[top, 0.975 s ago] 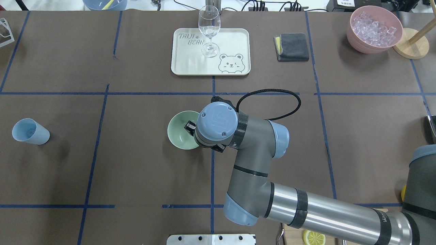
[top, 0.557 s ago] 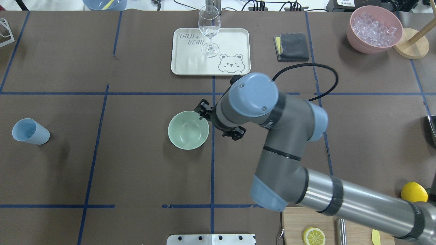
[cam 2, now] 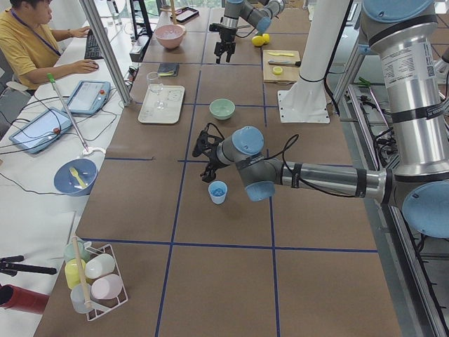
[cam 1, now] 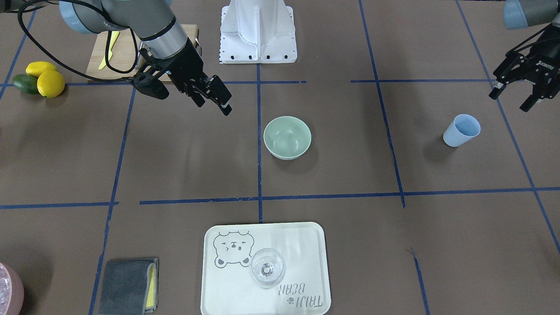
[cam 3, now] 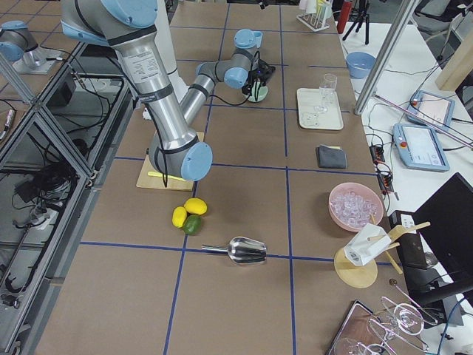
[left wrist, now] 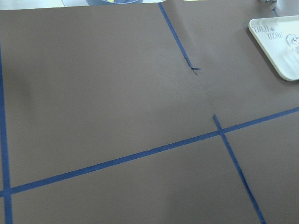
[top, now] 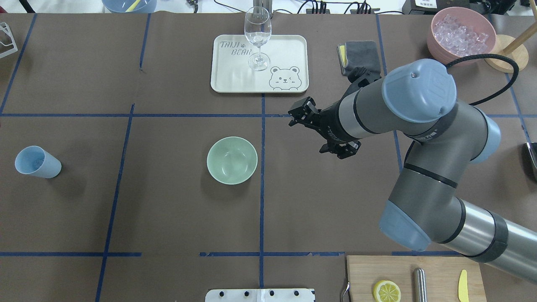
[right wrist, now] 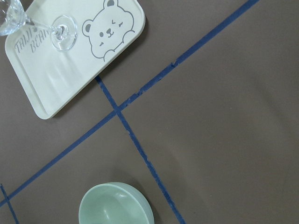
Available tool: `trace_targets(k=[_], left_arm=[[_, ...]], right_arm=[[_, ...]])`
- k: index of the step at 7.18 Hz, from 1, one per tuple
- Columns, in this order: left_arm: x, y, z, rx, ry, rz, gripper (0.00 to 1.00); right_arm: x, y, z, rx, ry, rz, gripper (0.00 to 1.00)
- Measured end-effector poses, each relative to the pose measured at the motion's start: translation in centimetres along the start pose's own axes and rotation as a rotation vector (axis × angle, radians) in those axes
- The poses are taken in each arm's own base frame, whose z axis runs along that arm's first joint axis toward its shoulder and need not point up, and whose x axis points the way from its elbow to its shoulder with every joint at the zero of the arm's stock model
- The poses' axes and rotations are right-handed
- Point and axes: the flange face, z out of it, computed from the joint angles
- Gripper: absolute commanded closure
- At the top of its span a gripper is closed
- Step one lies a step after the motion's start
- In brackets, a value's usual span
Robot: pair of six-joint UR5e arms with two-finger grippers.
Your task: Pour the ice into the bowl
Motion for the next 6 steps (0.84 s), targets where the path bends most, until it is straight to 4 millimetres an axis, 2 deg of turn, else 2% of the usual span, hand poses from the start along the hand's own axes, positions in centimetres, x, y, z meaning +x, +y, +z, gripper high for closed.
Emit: trace_targets(k=[2,4,6], left_arm=[[1.4,3.1,1.6,0.067,-0.026,-0.088,0.00],[2.2,7.0,4.4,0.139,-0.118,-0.201,0.00],[2.1,10.8,5.4,0.264,-0.231,-0.203,0.00]], right_arm=[[1.7,-2.0,-0.2,0.013,0.019,-0.001,0.00],[4.4,-5.8,-1.3,0.009,0.056,-0.036,0.00],[5.2,-7.2,-1.7,0.017,0.067,-0.043,0.00]])
